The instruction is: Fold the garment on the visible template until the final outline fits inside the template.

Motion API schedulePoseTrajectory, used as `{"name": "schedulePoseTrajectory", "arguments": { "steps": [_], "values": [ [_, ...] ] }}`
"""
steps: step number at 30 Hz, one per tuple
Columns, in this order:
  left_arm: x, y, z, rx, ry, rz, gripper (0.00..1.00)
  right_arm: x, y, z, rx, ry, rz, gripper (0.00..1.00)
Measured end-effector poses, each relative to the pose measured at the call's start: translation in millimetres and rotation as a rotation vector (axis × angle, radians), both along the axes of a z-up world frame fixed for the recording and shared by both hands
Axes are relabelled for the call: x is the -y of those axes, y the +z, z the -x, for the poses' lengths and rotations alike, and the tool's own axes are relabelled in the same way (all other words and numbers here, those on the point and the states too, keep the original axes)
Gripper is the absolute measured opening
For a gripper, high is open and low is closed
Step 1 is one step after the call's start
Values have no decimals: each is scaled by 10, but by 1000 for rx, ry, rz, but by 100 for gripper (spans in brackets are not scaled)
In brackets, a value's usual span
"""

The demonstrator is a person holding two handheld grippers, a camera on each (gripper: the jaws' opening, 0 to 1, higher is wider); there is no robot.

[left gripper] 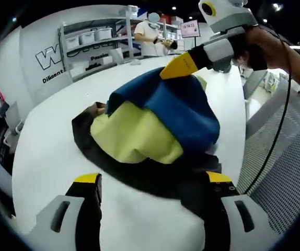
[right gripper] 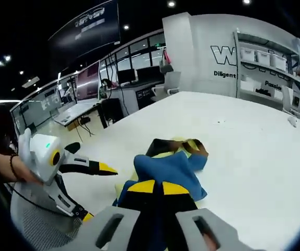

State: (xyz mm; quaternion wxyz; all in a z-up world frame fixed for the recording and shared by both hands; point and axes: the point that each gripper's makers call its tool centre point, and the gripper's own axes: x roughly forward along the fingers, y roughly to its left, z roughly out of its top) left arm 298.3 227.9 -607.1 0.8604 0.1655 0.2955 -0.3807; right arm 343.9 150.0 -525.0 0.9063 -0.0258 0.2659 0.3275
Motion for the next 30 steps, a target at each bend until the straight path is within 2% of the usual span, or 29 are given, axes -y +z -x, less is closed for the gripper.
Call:
{"name": "schedulePoseTrajectory", "arguments": {
  "steps": [5,6,7,8,10,11,15,18,20,24,25,26,28,30],
  "values": [
    [110,-52,-29,-39,-49,8,67,31,22,-38,-4,-33,-22,0],
    [144,-63,-38,-57,-50,30,66,52,14,-50,-26,-63,-45,0],
    [221,-45,-57,-92,-17,117,65,45,15,-51,-37,-68,-64,0],
    [221,-66,-61,-111,-14,128,63,36,24,-60,-46,-81,-94,0],
    [166,-157,-111,-80,-49,34,60,51,25,-72,-43,-86,-91,0],
    [167,-167,-118,-73,-54,25,59,56,26,-76,-40,-89,-89,0],
    [230,-239,-114,-109,-65,44,52,99,27,-108,-38,-105,-96,0],
    [233,-254,-108,-92,-74,32,44,123,23,-121,-42,-116,-105,0],
    [233,-291,-75,-114,-76,33,39,143,16,-132,-42,-122,-108,0],
    [217,-292,-99,-103,-72,38,36,208,-24,-158,-55,-145,-131,0],
    [208,-296,-102,-99,-78,30,33,223,-30,-163,-55,-149,-130,0],
    [161,-311,-126,-73,-102,-16,29,247,-37,-175,-57,-158,-133,0],
    [177,-303,-130,-78,-95,-7,27,263,-50,-184,-62,-164,-137,0],
    [163,-302,-165,-48,-102,-34,20,275,-63,-187,-66,-170,-136,0]
  ]
}}
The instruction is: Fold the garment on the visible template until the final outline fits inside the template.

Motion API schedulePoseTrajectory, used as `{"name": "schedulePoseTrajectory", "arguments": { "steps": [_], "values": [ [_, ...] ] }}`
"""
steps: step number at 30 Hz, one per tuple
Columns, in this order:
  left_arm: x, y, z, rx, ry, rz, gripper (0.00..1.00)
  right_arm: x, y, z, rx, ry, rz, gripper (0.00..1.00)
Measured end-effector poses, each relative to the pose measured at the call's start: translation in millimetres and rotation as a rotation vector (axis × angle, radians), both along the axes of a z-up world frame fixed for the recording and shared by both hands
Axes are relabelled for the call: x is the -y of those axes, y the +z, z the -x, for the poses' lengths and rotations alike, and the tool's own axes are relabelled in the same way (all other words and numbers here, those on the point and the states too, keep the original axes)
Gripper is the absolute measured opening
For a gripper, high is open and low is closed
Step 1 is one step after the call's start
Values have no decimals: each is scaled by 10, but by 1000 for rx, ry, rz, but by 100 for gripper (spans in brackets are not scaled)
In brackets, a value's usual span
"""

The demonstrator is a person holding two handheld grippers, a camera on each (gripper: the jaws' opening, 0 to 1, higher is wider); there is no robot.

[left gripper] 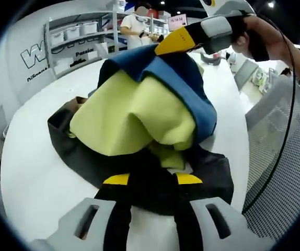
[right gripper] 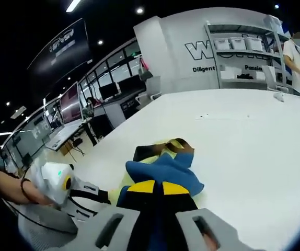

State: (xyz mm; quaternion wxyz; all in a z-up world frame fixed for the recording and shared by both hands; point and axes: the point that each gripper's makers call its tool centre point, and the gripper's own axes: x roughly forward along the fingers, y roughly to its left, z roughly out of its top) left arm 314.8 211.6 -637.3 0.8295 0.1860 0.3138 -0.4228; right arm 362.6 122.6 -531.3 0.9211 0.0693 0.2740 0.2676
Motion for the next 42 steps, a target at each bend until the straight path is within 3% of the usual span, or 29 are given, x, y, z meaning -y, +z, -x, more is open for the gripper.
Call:
{"name": "schedulePoseTrajectory", "arguments": {
  "steps": [1,2,3,7,12,15,21,28,42],
  "values": [
    [-8,-1,-12,16,-7,-11,14,3,-1,0,0,-2,1,0],
    [-30,-7,-25,22,2,-24,1,8,-2,-2,0,-3,2,0],
    [-89,-2,-65,58,1,-63,0,19,-7,-6,0,-6,4,0],
    [-91,5,-41,22,-2,-32,0,49,-19,-12,-6,-12,3,0],
    [-377,5,-121,46,12,-158,0,66,1,-12,-10,-13,-2,0],
    [-569,8,-192,50,54,-185,0,78,-8,-18,-12,-16,-2,0],
    [-974,7,-286,35,144,-182,0,96,-29,-20,-20,-25,-12,0],
    [-1309,15,-373,40,208,-212,0,125,-51,-25,-31,-37,-19,0],
    [-1687,24,-564,64,254,-269,0,242,-106,-67,-44,-62,-20,0]
  ]
}}
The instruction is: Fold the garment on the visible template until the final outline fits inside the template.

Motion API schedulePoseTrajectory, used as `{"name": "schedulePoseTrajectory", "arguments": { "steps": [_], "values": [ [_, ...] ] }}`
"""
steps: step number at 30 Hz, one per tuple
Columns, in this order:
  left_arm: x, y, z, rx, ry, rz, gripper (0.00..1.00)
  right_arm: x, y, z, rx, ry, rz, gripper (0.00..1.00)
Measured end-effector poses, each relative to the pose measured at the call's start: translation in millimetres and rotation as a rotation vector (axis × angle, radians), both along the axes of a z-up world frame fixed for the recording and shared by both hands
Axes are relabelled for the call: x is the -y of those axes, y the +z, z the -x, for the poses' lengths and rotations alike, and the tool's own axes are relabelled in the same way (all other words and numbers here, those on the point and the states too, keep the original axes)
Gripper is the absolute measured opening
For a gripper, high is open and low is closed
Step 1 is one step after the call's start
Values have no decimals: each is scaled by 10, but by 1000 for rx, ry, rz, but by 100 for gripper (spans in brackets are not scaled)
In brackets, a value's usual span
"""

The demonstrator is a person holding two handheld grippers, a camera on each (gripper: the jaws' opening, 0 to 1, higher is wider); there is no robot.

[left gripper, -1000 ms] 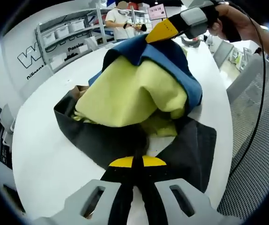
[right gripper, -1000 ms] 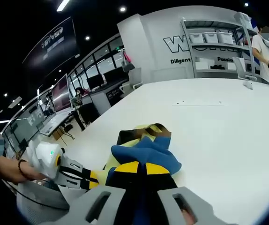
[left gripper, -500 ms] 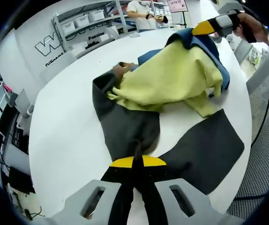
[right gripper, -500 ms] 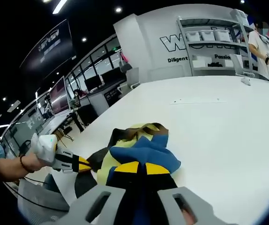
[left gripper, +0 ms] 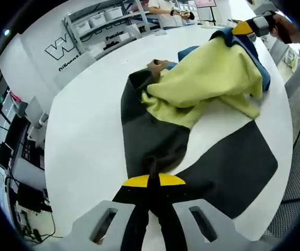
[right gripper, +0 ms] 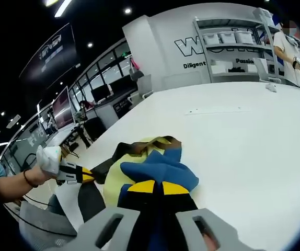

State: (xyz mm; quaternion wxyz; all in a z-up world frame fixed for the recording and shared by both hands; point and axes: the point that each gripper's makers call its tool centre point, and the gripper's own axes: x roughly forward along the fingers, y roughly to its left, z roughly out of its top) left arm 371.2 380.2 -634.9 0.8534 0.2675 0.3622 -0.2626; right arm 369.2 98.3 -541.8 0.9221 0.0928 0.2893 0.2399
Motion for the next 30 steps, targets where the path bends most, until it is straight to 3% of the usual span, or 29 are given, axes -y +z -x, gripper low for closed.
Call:
{"name": "schedulePoseTrajectory", "arguments": {
  "steps": [14,19,30],
  "values": [
    [-208,-2,-317,14,54,-13,0,277,-71,-94,-25,-50,12,0],
    [-304,1,-432,19,89,-18,0,431,-201,-94,-49,-79,36,0],
    [-367,41,-532,33,89,-49,0,651,-447,-17,-112,-117,85,0]
  ]
}}
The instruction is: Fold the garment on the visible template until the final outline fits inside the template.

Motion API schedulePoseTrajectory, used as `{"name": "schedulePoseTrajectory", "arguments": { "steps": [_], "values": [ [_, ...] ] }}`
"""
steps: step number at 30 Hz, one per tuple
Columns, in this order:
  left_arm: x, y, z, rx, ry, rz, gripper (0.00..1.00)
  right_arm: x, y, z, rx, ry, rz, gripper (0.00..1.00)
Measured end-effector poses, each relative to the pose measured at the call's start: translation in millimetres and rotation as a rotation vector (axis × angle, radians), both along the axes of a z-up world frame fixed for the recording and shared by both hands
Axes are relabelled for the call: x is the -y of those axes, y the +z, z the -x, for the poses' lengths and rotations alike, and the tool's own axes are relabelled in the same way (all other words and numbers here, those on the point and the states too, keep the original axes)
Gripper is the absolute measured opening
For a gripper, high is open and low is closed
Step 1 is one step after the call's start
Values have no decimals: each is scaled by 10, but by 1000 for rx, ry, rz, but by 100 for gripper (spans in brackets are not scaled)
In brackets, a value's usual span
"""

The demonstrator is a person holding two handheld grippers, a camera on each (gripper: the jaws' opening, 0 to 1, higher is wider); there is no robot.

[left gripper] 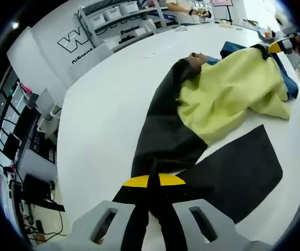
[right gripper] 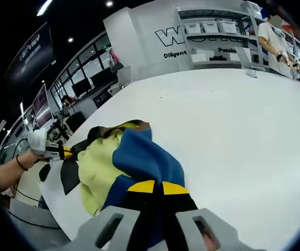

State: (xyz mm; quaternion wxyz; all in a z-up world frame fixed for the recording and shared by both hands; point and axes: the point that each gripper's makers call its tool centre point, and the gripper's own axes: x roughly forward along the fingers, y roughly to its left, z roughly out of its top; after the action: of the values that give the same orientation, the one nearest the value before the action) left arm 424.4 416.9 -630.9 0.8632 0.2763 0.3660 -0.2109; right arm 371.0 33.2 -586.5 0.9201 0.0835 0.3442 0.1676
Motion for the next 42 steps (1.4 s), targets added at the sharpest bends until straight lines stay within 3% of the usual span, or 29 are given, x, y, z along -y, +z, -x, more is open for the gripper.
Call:
{"name": "schedulePoseTrajectory", "arguments": {
  "steps": [5,12,19,24,28,30,33,38,40,42],
  "values": [
    [-39,12,-76,-5,5,-7,0,55,-72,58,-16,59,89,0],
    [-53,19,-176,-4,10,-6,0,69,-137,138,-64,77,109,0],
    [-63,14,-283,-6,6,-3,0,52,-280,452,-179,149,133,0],
    [-34,14,-334,-9,-9,-18,1,23,-330,561,-214,173,129,0],
    [-23,55,-330,6,-20,-10,9,13,-270,531,-173,188,120,0],
    [25,158,-303,33,-9,25,20,8,-141,429,-88,180,107,10],
    [82,306,-259,74,1,56,27,18,-50,402,-68,167,115,18],
    [247,442,-169,89,0,147,26,-31,43,349,-31,167,121,19],
    [406,507,-37,91,-10,200,26,-95,74,334,-20,180,123,19],
    [522,479,91,53,-28,226,20,-140,77,340,-21,190,119,18]
  ]
}}
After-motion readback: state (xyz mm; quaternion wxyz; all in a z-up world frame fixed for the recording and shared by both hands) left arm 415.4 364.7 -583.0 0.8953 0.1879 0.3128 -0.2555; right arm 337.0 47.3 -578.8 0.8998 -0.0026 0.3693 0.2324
